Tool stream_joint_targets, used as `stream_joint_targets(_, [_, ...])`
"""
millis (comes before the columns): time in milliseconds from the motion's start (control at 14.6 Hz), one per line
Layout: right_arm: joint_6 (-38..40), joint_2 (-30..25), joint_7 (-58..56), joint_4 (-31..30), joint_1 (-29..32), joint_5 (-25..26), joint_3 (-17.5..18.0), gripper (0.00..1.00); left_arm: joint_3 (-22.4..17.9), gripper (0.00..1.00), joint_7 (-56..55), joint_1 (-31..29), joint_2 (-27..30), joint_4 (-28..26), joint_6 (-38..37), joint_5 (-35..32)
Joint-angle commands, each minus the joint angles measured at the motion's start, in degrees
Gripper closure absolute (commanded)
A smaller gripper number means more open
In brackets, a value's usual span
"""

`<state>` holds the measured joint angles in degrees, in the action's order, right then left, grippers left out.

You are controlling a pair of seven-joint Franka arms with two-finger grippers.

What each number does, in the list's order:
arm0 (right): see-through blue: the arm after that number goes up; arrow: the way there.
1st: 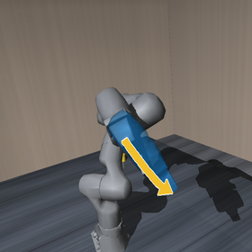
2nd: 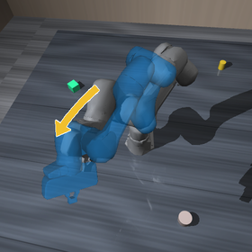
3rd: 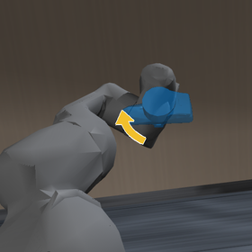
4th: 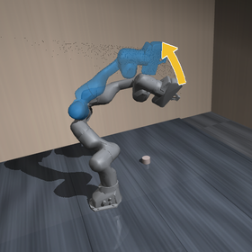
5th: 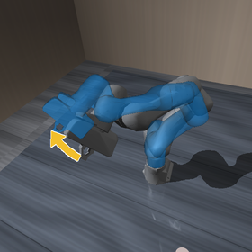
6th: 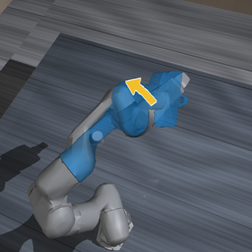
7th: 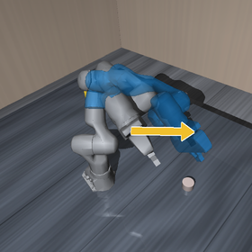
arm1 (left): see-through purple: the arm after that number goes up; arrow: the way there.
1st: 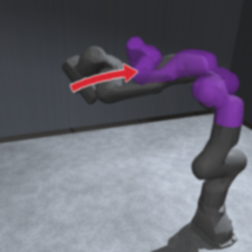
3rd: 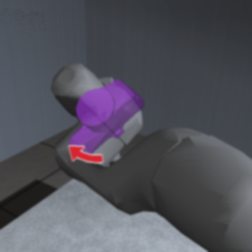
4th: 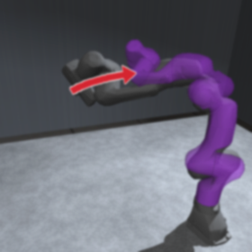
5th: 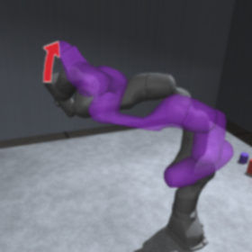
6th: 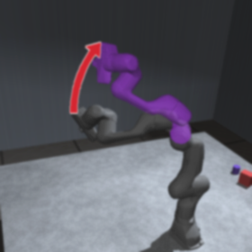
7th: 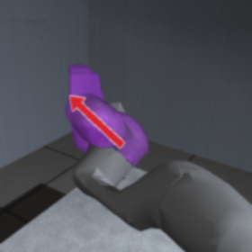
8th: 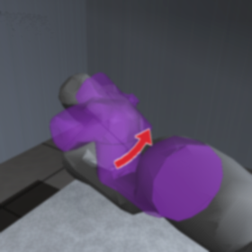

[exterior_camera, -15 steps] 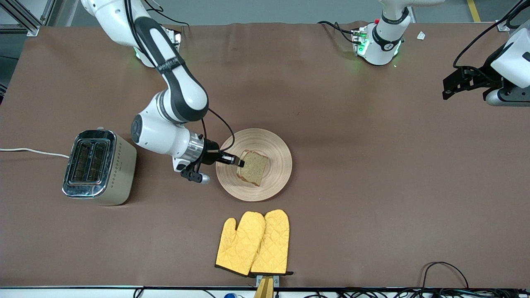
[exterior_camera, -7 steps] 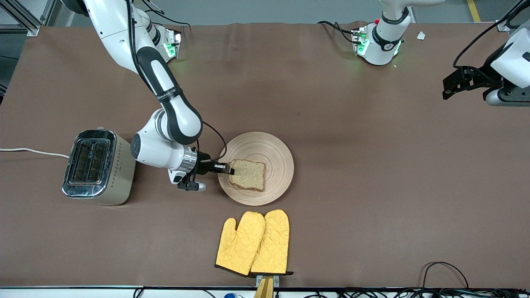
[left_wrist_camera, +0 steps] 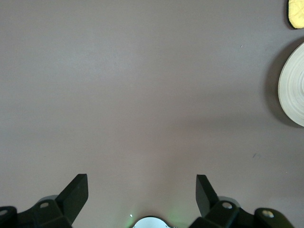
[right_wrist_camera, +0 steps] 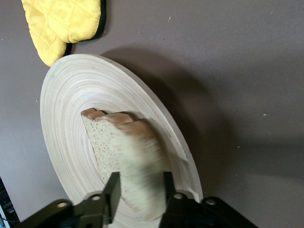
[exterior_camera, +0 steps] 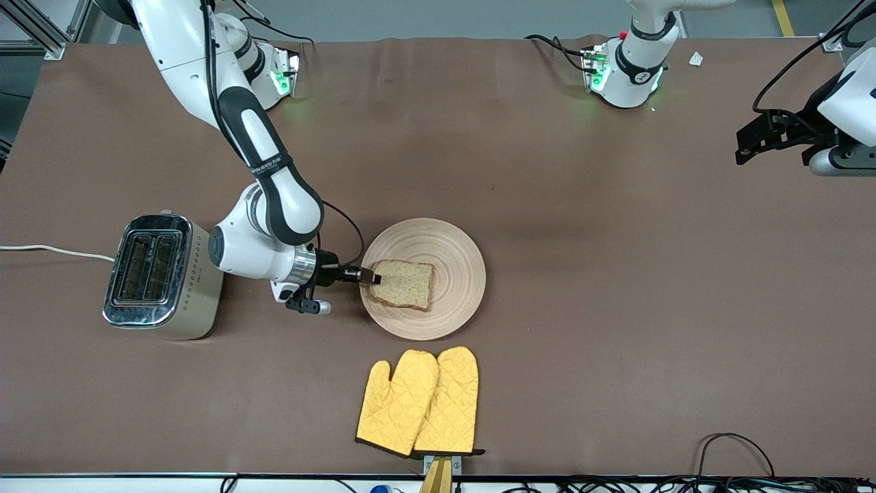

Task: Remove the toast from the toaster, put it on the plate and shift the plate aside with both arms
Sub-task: 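Lower the toast onto the plate and open the right gripper, then withdraw the right gripper while the left gripper reaches toward the plate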

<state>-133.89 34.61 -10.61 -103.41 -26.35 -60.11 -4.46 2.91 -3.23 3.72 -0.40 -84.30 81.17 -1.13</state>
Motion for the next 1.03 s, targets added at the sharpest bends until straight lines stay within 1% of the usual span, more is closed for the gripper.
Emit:
stream_joint_targets(0, [0.91, -2.01, -0.03, -1.79, 0.60, 3.75, 0.24, 0.00, 0.17, 0.00, 0.42, -0.38, -0.57, 1.42, -1.02, -0.01])
stream_joint_targets(69, [2.48, -2.70, 1.28, -1.79, 0.60, 4.38, -0.20, 0.00, 0.00, 0.00, 0.68, -0.38, -0.57, 1.42, -1.02, -0.01])
stream_joint_targets(206, [6.16, -4.72, 2.95, -1.70, 0.25, 6.31, -3.00, 0.00, -0.18, 0.00, 0.77, -0.38, -0.48, 1.42, -1.02, -0.10])
stream_joint_targets(275, [8.10, -5.69, 4.62, -1.53, 0.42, 7.71, -3.97, 0.00, -0.18, 0.00, 0.77, -0.38, -0.48, 1.42, -1.02, -0.10])
stream_joint_targets(344, [10.38, -7.00, 7.07, -1.18, 0.34, 10.34, -5.20, 0.00, -0.18, 0.00, 0.77, -0.38, -0.57, 1.42, -1.02, 0.07])
stream_joint_targets(481, [12.42, -10.25, 12.51, -1.44, 0.34, 18.23, -6.87, 0.00, -0.27, 0.00, 0.77, -0.47, -0.74, 1.42, -1.02, 0.07])
stream_joint_targets(618, [16.53, -12.90, 19.90, -0.31, 0.78, 23.44, -10.90, 0.00, -0.27, 0.00, 0.86, -0.47, -0.74, 1.42, -1.02, 0.16])
stream_joint_targets(687, [19.34, -12.91, 20.80, 2.49, 0.78, 27.63, -12.49, 0.00, -0.27, 0.00, 0.94, -0.55, -0.74, 1.42, -1.02, -0.01])
stream_joint_targets(824, [24.53, -13.34, 21.16, 6.89, 1.13, 38.87, -13.73, 0.00, -0.36, 0.00, 1.12, -0.73, -0.74, 1.42, -1.02, 0.42])
stream_joint_targets(893, [25.60, -14.91, 21.24, 7.69, 1.22, 42.15, -14.78, 0.00, -0.88, 0.00, 1.38, -0.82, -0.83, 1.42, -1.02, 0.60])
stream_joint_targets(962, [26.04, -16.67, 21.24, 7.88, 1.22, 43.57, -16.10, 0.00, -1.67, 0.00, 1.91, -0.82, -0.92, 1.42, -1.02, 0.86])
